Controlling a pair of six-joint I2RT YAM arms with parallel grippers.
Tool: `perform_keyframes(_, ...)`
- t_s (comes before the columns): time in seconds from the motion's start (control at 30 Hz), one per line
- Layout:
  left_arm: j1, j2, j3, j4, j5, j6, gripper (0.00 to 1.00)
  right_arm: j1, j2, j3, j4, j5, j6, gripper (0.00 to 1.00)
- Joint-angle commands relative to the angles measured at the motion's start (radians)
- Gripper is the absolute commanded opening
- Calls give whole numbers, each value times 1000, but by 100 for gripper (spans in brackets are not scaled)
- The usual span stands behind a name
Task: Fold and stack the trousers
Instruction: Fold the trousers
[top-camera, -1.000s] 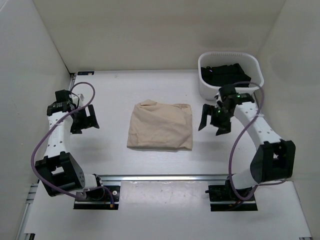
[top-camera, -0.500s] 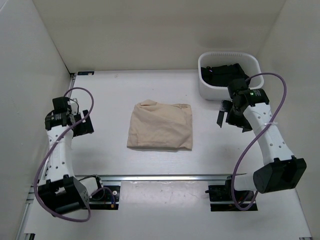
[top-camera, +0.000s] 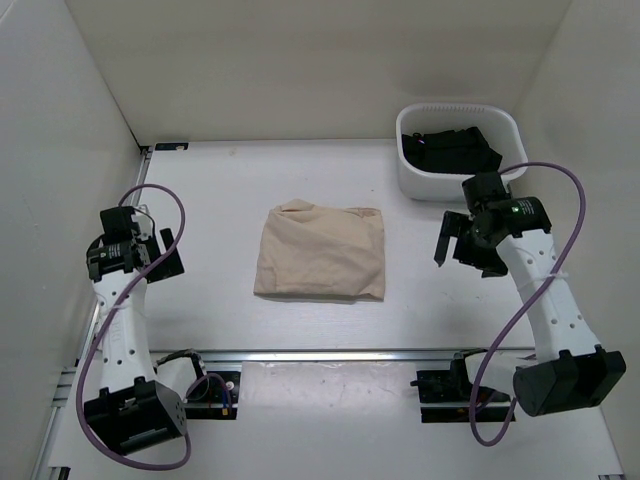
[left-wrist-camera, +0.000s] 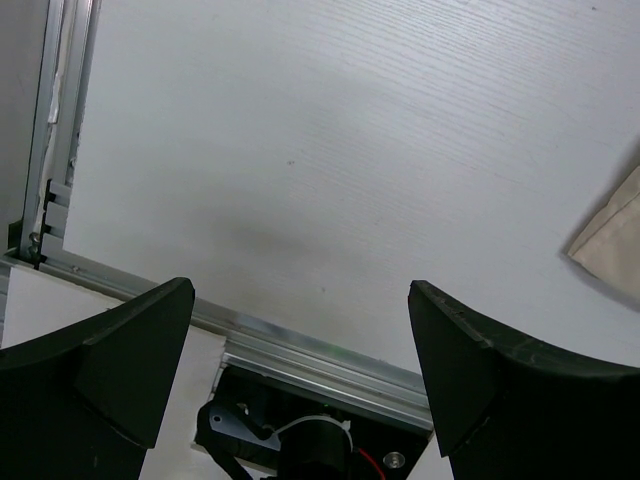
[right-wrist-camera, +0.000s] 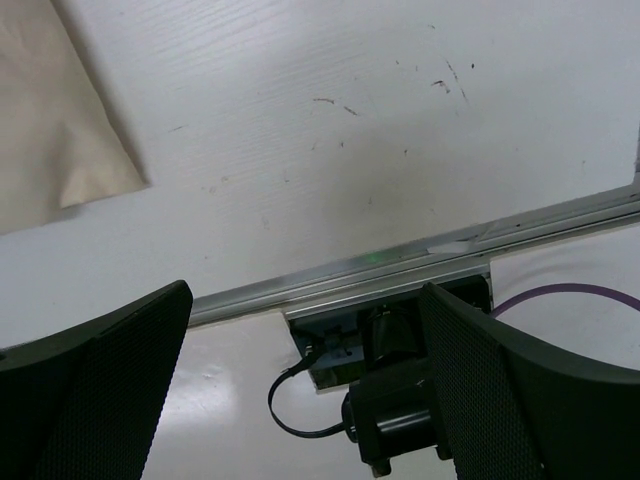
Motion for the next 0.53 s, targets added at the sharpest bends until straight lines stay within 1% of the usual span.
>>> perform_keyframes(0.0,5,-25,49,-36,-5,0,100,0,-49,22,-26,-21,-10,99)
perform_keyframes(0.1,5,-34,70,-63,-29,0,100,0,-75,48,-82,17,-21,99)
perform_keyframes(0.23,5,-55,80,-102,-41,0,100,0,-140,80,-142,30,-30,99)
perform_keyframes(0.37,5,-94,47,-149,-52,0,100,0,-193,68,-174,8,-19,99)
perform_keyframes(0.5,5,-150,-6,-171,-52,0,100,0,-281,34,-162,-21,-19,99)
